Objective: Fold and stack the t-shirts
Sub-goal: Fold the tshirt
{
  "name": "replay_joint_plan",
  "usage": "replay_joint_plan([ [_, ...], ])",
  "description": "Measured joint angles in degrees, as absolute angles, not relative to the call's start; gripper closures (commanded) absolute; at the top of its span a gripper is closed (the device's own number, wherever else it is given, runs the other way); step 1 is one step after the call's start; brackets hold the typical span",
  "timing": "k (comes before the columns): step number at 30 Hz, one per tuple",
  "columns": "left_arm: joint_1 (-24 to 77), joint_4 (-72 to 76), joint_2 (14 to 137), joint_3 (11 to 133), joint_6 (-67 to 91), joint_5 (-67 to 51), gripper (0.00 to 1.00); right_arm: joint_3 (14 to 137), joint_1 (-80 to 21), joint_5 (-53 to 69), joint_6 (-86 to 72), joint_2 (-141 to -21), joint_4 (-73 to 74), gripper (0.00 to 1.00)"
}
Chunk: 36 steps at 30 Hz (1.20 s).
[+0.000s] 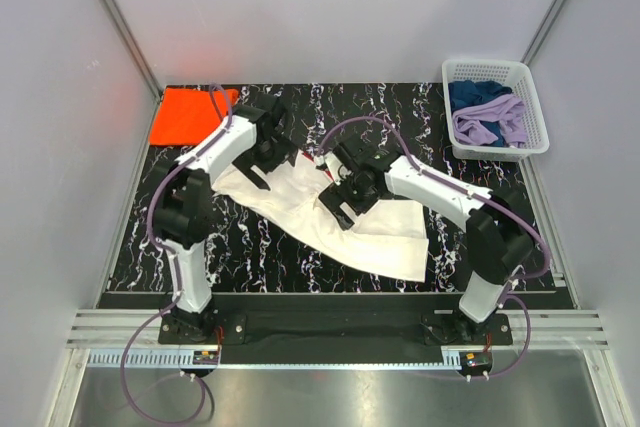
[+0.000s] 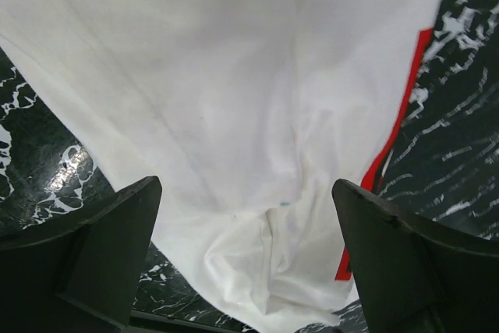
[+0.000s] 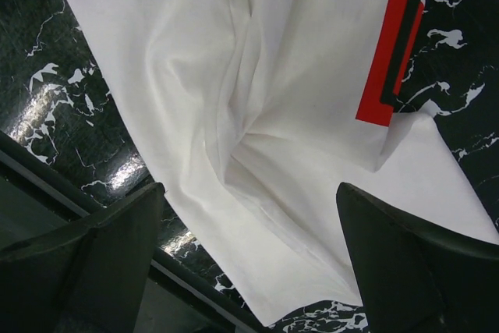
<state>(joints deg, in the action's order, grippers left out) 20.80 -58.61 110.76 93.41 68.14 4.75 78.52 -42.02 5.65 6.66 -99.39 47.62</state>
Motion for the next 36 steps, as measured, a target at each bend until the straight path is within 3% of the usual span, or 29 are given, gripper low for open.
replay_joint_plan([
  [12,20.7,-63.0,125.4,98.8,76.4,3.2,0.01,76.2,-36.4,8.5,8.1,-102.7,47.2,0.0],
  [22,19.0,-70.7,136.4,115.6,66.8,-1.6,0.01,69.6,-36.3,3.8,-5.3,-106.7,44.4,0.0],
  [30,15.7,-74.0,142.0,123.8,54.8,-13.6,0.01,67.1,-36.4,2.0,-19.1,-104.9,41.4,0.0],
  [36,12.0,-68.4,147.4,132.3,51.8,-27.5,0.01,66.5,-39.6,9.1,-34.8,-104.2,36.1,0.01],
])
